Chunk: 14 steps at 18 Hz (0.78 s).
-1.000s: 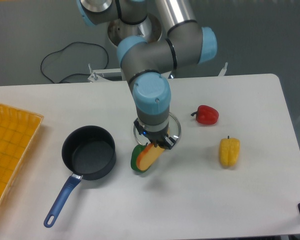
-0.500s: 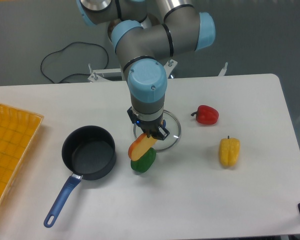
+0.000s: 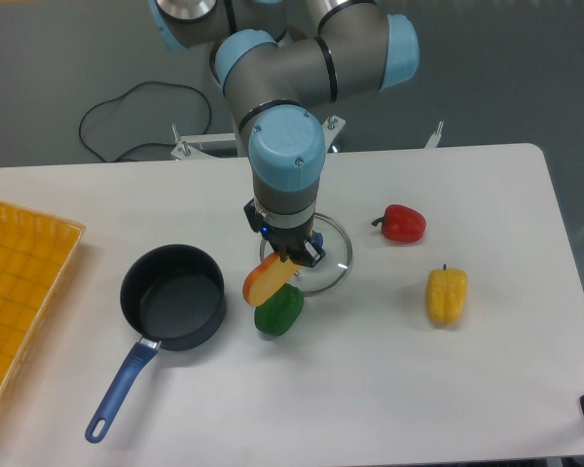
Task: Pick up the bread slice
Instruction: 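Lift the bread slice up above the table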
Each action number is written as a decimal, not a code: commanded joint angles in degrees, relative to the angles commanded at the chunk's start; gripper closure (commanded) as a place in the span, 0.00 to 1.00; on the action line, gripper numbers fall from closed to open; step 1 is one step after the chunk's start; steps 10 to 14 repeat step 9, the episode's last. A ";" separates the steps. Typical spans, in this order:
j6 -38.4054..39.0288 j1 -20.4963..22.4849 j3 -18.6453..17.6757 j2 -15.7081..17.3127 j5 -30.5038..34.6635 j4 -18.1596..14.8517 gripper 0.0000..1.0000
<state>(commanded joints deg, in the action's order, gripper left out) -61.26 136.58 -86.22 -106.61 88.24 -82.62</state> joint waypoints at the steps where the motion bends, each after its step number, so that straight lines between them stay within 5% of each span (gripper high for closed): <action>1: 0.00 0.00 0.00 0.00 -0.09 0.09 0.88; 14: 0.00 0.26 0.00 0.00 -1.05 0.09 0.87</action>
